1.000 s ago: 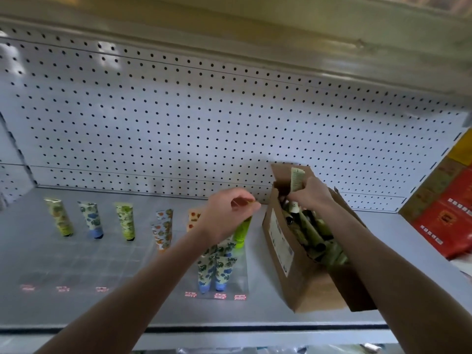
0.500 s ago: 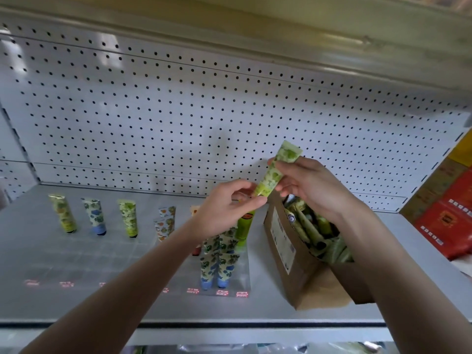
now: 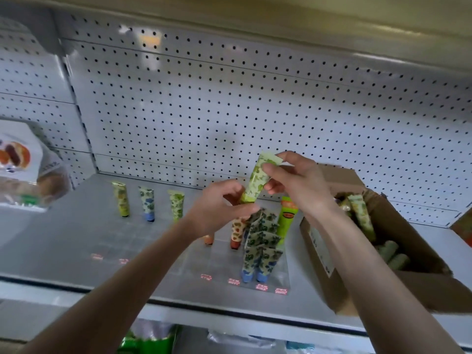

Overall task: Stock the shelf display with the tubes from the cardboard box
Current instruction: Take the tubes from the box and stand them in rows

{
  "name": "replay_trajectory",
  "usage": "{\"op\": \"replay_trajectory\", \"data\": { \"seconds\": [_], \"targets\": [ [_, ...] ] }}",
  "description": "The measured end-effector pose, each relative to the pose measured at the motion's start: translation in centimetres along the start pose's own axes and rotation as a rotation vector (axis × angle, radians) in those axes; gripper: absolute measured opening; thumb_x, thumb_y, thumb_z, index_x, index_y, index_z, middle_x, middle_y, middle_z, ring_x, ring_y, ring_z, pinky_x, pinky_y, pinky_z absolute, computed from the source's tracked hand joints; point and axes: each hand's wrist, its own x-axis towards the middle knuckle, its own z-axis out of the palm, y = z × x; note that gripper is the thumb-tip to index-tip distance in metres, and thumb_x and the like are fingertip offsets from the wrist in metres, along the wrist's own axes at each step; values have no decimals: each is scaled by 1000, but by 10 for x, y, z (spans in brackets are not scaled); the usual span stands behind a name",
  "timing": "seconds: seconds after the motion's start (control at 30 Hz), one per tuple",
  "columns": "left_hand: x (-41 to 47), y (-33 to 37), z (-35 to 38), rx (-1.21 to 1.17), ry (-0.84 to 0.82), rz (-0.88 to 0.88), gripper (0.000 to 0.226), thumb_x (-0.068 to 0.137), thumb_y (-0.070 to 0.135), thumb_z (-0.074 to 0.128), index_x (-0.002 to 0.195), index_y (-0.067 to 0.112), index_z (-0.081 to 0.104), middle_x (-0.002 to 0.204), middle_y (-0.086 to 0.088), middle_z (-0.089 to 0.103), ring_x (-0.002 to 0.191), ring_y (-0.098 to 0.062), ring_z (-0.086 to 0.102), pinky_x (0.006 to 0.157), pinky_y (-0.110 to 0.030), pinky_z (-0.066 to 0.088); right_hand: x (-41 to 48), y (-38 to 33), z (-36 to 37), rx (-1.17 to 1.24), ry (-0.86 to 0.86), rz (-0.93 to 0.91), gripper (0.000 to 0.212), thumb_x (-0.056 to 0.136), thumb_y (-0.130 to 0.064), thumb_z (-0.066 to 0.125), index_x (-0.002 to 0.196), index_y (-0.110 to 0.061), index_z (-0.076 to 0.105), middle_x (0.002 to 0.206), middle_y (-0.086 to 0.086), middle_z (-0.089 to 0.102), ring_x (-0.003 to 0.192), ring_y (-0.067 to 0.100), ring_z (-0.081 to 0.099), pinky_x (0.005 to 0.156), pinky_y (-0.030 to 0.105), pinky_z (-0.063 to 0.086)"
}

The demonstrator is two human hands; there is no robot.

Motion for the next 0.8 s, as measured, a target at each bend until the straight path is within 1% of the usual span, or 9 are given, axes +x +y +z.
{"op": "replay_trajectory", "data": {
  "seconds": [0.1, 0.17, 0.23, 0.33, 0.4, 0.47, 0.53, 0.67, 0.8],
  "targets": [
    [-7, -10, -15, 15, 53, 7, 24, 77, 24, 74, 73, 3, 61, 66, -1, 59, 64, -8, 55, 62, -16, 44, 5, 3, 15, 8, -39, -11, 18, 88, -11, 63, 101, 0, 58, 67, 12, 61, 60, 23, 58, 57, 23, 54],
    [-9, -14, -23, -7, 106, 17, 22, 77, 24, 72, 80, 4, 63, 73, -6, 64, 69, -13, 61, 66, -21, 49, 7, 2, 25, -3, -76, -20, 19, 89, -9, 62, 103, 2, 58, 69, 14, 62, 59, 21, 58, 56, 22, 53],
    [-11, -16, -30, -33, 145, 32, 19, 78, 18, 71, 88, 4, 65, 80, -9, 68, 72, -14, 63, 69, -21, 50, 9, 3, 35, -16, -110, -18, 16, 90, -8, 61, 102, 2, 58, 70, 14, 62, 56, 17, 58, 56, 20, 52],
    [-14, -19, -38, -9, 149, 33, 13, 79, 9, 70, 84, -1, 64, 77, -10, 65, 68, -8, 58, 66, -14, 46, 10, 5, 47, -51, -152, -7, 2, 90, -9, 60, 91, -8, 61, 70, 13, 63, 56, 13, 59, 57, 19, 53],
    [-18, -23, -43, 8, 153, 10, 9, 78, 6, 71, 78, 1, 64, 73, -5, 63, 66, -6, 57, 64, -12, 44, 11, 6, 53, -100, -168, -19, 11, 91, -11, 59, 82, -16, 62, 67, 7, 62, 58, 12, 59, 59, 20, 52],
    [-21, -29, -49, 20, 153, -5, 8, 76, 4, 72, 77, 0, 65, 74, -10, 64, 65, -8, 57, 64, -13, 44, 13, 6, 59, -216, -164, -55, 15, 91, -15, 60, 78, -20, 64, 64, -1, 60, 60, 10, 56, 64, 23, 50],
    [-25, -35, -56, 36, 156, -23, 10, 76, 4, 73, 79, -2, 66, 76, -12, 66, 65, -10, 59, 64, -14, 45, 15, 7, 66, -298, -156, -80, 11, 90, -17, 61, 81, -18, 68, 62, -9, 58, 59, 5, 53, 67, 24, 48],
    [-32, -47, -74, 117, 158, -86, 8, 75, 11, 75, 80, 9, 70, 77, -2, 70, 68, -10, 62, 68, -21, 50, 17, 10, 88, -318, -135, -99, 9, 87, -16, 66, 91, -12, 73, 66, -10, 62, 57, -3, 56, 64, 13, 49],
    [-40, -60, -91, 149, 193, -170, 19, 72, 9, 77, 76, 25, 67, 75, 7, 69, 66, -4, 60, 67, -17, 49, 17, 15, 113, -321, -120, -94, 7, 84, -12, 69, 89, -11, 73, 75, -3, 68, 68, 10, 66, 74, 26, 57]
  ]
}}
